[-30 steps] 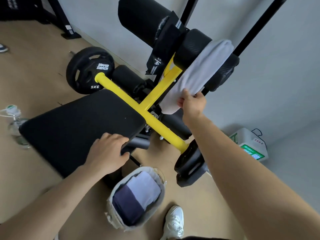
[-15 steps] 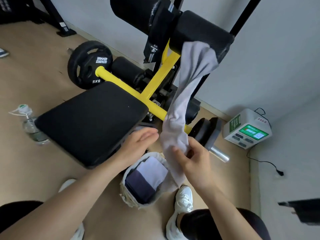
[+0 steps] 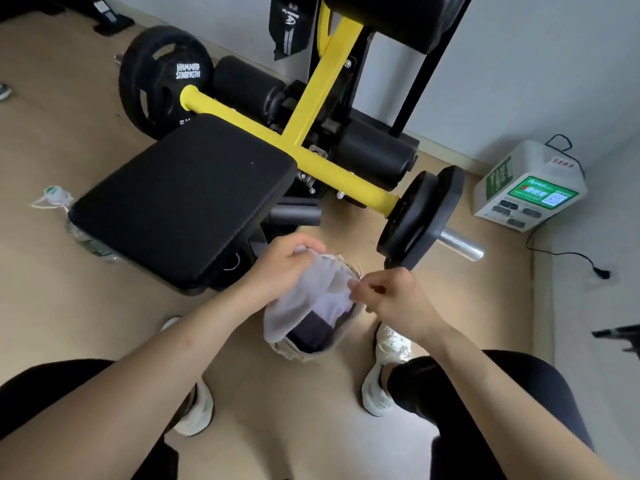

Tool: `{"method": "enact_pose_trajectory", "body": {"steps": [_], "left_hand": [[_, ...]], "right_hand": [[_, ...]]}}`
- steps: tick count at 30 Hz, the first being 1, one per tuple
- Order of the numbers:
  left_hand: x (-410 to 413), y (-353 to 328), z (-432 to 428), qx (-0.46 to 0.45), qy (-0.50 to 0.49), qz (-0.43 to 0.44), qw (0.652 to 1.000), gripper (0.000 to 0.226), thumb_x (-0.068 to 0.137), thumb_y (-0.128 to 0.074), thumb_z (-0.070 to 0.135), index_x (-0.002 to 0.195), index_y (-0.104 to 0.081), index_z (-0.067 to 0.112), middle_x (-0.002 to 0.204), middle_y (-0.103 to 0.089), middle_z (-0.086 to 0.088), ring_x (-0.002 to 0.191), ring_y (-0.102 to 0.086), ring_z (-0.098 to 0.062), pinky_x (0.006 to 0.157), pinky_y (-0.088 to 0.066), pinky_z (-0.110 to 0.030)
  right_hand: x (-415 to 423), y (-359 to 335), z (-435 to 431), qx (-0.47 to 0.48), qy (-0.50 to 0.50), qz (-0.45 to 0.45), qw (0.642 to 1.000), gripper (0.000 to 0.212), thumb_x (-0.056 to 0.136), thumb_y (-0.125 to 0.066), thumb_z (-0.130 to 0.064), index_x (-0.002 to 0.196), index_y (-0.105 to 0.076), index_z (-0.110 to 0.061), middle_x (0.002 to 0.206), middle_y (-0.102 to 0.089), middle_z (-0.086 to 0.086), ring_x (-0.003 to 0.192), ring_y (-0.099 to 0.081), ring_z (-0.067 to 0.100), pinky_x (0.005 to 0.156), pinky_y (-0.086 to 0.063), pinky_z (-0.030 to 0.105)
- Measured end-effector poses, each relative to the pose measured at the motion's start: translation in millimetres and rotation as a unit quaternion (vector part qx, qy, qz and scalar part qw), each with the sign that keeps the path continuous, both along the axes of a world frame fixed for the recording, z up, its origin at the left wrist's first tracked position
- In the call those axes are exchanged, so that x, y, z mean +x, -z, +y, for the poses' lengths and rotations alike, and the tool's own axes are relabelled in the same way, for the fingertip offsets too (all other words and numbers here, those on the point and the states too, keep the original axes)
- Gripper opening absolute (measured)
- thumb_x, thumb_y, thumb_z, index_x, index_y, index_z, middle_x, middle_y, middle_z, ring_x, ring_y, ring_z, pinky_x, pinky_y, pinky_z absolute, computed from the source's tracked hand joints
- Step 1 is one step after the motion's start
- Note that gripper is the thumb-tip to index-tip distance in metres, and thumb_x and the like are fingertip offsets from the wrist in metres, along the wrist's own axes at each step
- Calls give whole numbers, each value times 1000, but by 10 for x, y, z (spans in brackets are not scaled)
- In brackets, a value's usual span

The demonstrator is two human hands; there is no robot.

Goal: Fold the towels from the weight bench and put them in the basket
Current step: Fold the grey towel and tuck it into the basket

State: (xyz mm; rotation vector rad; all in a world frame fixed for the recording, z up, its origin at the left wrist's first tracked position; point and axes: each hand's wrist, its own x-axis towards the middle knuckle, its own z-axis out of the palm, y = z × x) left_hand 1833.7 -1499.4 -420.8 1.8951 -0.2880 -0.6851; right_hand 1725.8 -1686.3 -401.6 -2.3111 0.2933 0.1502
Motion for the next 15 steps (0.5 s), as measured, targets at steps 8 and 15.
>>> {"method": "enact_pose_trajectory", "body": {"steps": [8, 15], "left_hand": [[-125, -141, 318, 18, 180, -59, 982, 26, 97, -55, 18, 100, -71, 39, 78, -58, -25, 60, -46, -16, 67, -39, -31], [-72, 9, 492, 66, 154, -54, 984, 29, 96, -67, 27, 125, -64, 34, 93, -69, 20, 93, -66, -4, 86, -53, -33]], "right_hand": [[384, 288, 58, 122, -201, 17, 972, 36, 91, -67, -6, 126, -65, -16, 120, -67, -7, 107, -57, -6, 88, -41, 9], [529, 488, 95, 155, -190, 33, 969, 14, 85, -77, -23, 85, -65, -16, 92, -67, 8, 89, -62, 21, 93, -49, 49]]}}
